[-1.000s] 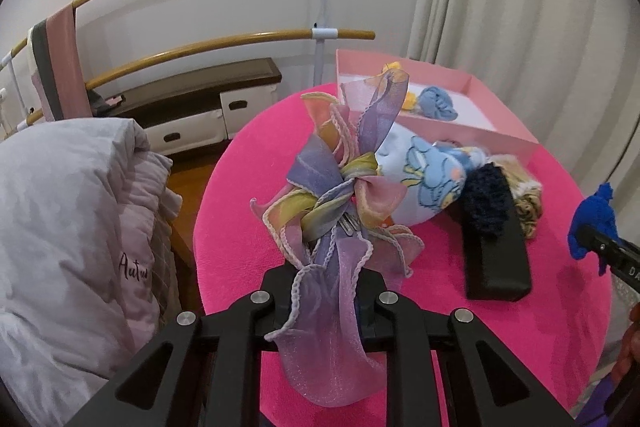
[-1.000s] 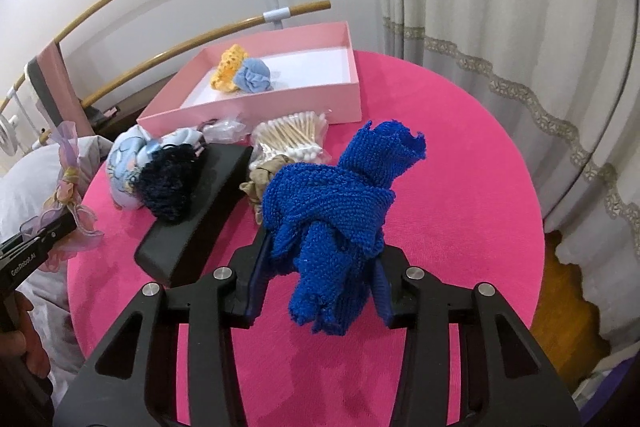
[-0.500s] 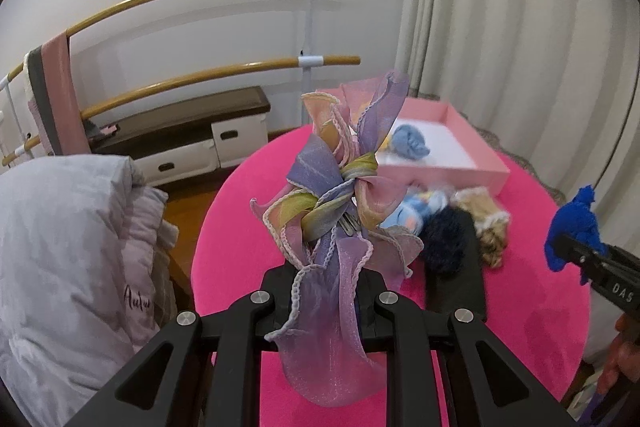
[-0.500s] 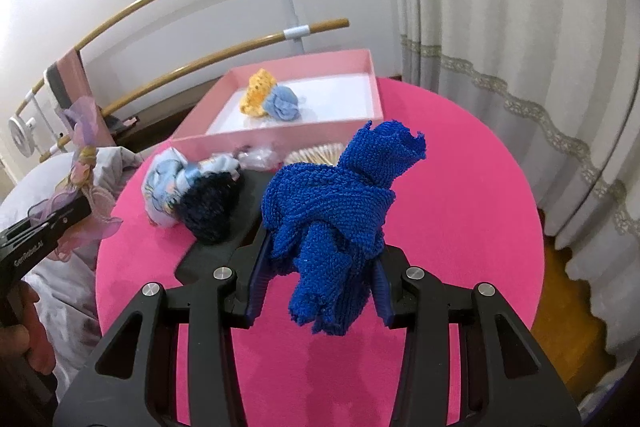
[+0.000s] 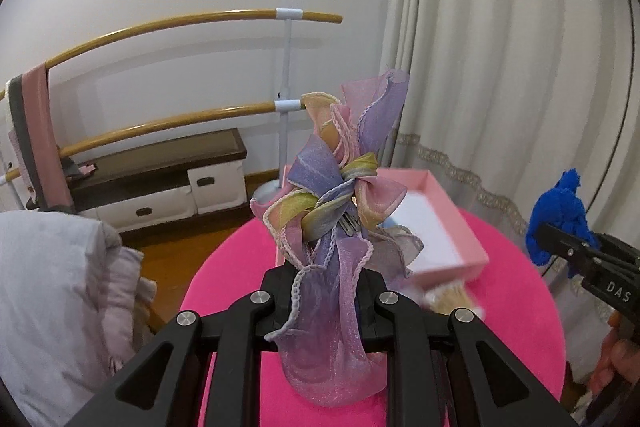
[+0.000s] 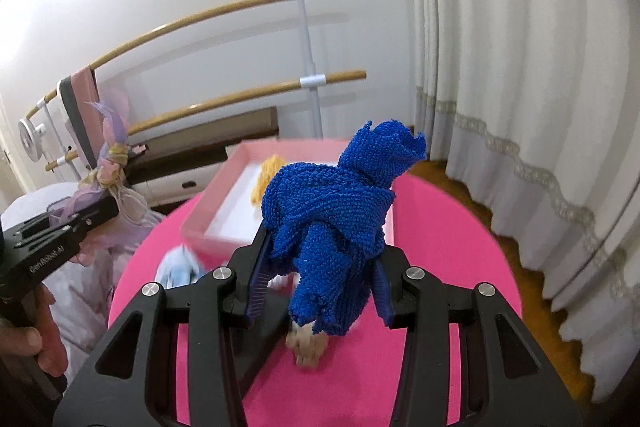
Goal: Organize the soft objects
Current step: 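Lift the ribbon pouch and blue cloth and carry both over the pink box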
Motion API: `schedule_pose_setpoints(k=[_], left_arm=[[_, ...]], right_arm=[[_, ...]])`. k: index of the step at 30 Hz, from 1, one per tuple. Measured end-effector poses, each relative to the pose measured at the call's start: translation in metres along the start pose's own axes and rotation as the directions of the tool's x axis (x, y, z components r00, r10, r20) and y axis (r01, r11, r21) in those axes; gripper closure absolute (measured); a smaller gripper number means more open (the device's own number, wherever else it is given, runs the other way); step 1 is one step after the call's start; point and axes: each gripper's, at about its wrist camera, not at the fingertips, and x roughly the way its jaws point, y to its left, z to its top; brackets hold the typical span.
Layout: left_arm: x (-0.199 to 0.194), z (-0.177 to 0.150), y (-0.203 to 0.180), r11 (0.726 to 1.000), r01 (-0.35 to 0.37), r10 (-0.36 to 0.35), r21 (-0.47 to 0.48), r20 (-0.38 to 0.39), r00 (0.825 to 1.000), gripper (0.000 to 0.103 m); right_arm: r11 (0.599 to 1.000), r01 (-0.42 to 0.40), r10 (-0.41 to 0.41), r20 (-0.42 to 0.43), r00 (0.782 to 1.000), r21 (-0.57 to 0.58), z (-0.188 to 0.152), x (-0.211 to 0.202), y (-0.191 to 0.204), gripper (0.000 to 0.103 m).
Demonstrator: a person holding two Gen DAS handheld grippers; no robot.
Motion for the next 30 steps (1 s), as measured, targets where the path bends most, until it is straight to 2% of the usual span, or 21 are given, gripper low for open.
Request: schedule_pose_setpoints(k=[6, 13, 20, 30], left_arm=[[0.038, 0.043, -0.001, 1.000, -0.002, 0.002, -0.007, 0.007, 1.000, 0.087], [0.094, 0.081, -0.012, 1.000, -0.013, 0.013, 0.006, -0.020, 1.000, 0.086], [0.152, 0.115, -0.022, 1.000, -0.030, 0.030, 0.004, -0.052, 0.998, 0.086], [0.220, 0.145, -0.018, 0.999, -0.035, 0.032, -0.019, -0.116, 0.993, 0.086]], right_arm=[[1.000, -0.020, 0.020, 0.020, 1.000, -0.011, 0.047, 0.026, 0.003, 0.063], [0.999, -0.046, 0.046, -0.015, 0.999, -0.004, 0.083, 0.072, 0.003, 0.062], [0.999, -0.047, 0.048, -0.070, 0.996, 0.008, 0.101, 0.118, -0.010, 0.062], [0.999, -0.031, 0.034, -0.149, 0.988, 0.020, 0.110, 0.172, -0.024, 0.062]])
